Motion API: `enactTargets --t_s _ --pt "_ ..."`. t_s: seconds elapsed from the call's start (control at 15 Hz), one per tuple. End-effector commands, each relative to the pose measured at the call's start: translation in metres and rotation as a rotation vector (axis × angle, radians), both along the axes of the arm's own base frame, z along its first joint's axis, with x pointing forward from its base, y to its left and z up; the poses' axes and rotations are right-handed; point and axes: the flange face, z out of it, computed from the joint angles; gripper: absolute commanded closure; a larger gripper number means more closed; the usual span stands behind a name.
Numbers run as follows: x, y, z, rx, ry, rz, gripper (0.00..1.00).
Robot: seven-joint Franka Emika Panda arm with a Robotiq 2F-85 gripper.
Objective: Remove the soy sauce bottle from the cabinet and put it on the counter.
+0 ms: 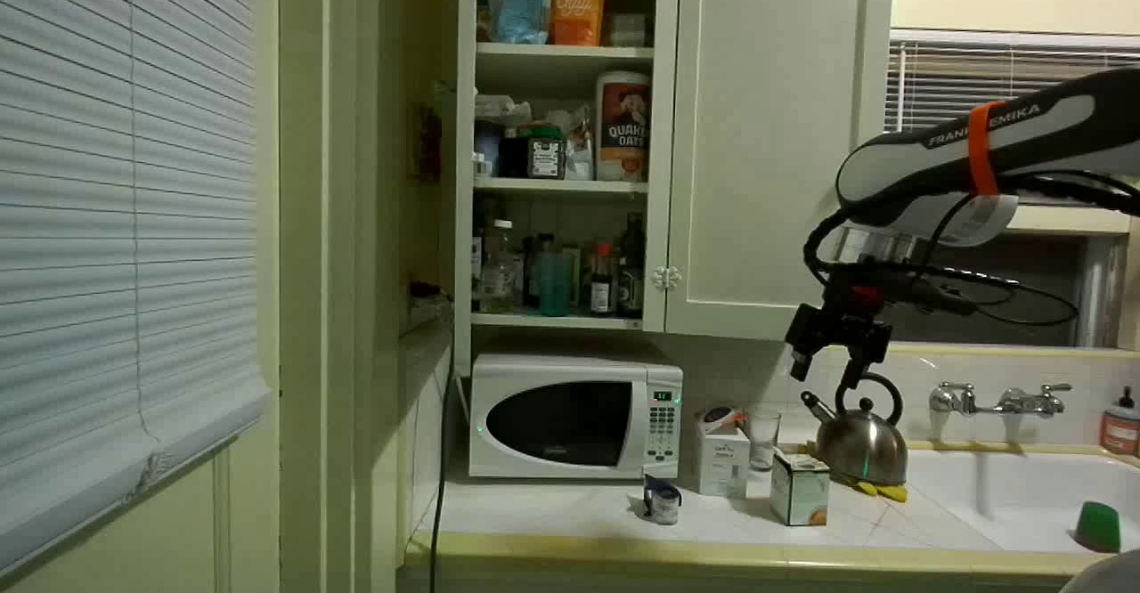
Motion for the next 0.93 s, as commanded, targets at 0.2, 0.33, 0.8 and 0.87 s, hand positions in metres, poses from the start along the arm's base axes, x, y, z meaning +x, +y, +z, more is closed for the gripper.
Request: enactTargets --t_s 0.2,0.33,0.8,0.87 --pt "0.000 0.000 0.001 0.000 0.000 0.000 0.00" --pt "0.000 0.000 0.001 0.000 0.000 0.000 0.00" --pt "0.015 0.035 0.010 -0.053 -0.106 0.040 0.00" --pt "0.022 0.053 0.016 -0.061 -0.157 0.047 0.00"
